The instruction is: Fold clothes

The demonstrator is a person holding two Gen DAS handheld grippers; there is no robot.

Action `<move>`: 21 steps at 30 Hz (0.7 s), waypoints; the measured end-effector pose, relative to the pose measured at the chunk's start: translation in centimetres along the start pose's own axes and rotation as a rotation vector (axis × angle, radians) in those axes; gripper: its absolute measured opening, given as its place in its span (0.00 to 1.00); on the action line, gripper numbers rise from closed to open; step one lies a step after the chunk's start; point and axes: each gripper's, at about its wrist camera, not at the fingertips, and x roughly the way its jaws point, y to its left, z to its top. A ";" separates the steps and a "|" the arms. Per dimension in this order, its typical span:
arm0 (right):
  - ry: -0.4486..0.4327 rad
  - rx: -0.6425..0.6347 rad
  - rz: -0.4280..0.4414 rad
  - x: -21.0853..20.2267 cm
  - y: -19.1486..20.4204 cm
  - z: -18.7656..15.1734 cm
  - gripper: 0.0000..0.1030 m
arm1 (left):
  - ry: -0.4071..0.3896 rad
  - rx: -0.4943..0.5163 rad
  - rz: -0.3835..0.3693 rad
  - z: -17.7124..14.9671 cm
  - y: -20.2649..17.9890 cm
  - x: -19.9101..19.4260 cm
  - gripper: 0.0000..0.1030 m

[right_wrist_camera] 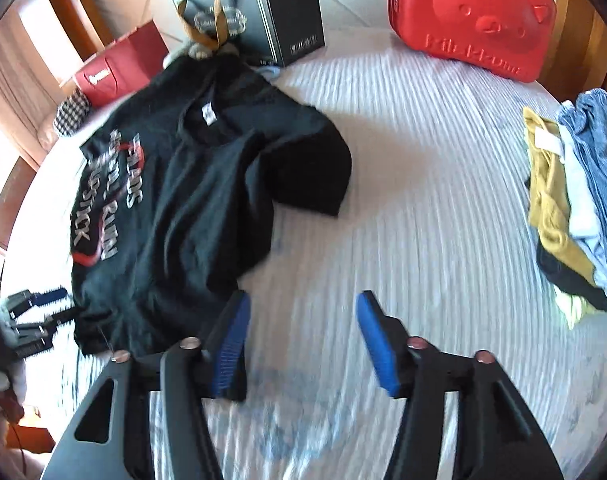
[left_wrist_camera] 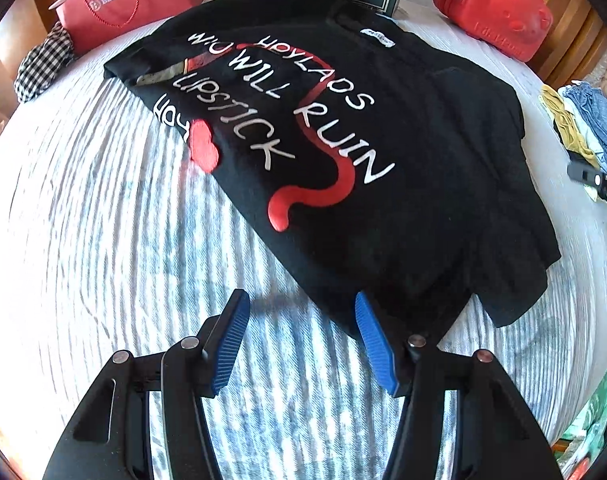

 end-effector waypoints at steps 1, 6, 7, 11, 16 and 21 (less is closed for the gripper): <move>-0.014 -0.002 0.005 0.4 0.0 1.0 0.60 | -0.008 -0.007 0.010 -0.2 -0.2 -0.1 0.57; -0.009 -0.070 -0.059 3.4 0.6 4.2 0.60 | -0.008 -0.009 0.031 -1.2 -1.4 -0.5 0.60; -0.005 -0.086 -0.074 4.0 0.7 4.7 0.60 | -0.013 -0.008 0.037 -1.3 -1.6 -0.6 0.60; 0.002 -0.107 -0.081 6.2 0.7 5.3 0.57 | -0.042 -0.017 0.028 -1.4 -1.9 -1.3 0.18; 0.008 -0.133 -0.125 5.8 2.7 5.8 0.07 | -0.073 -0.003 0.013 -1.1 -0.2 -3.4 0.01; -0.080 -0.059 -0.138 0.0 3.6 4.0 0.07 | -0.134 0.032 0.057 -0.7 5.8 -7.8 0.00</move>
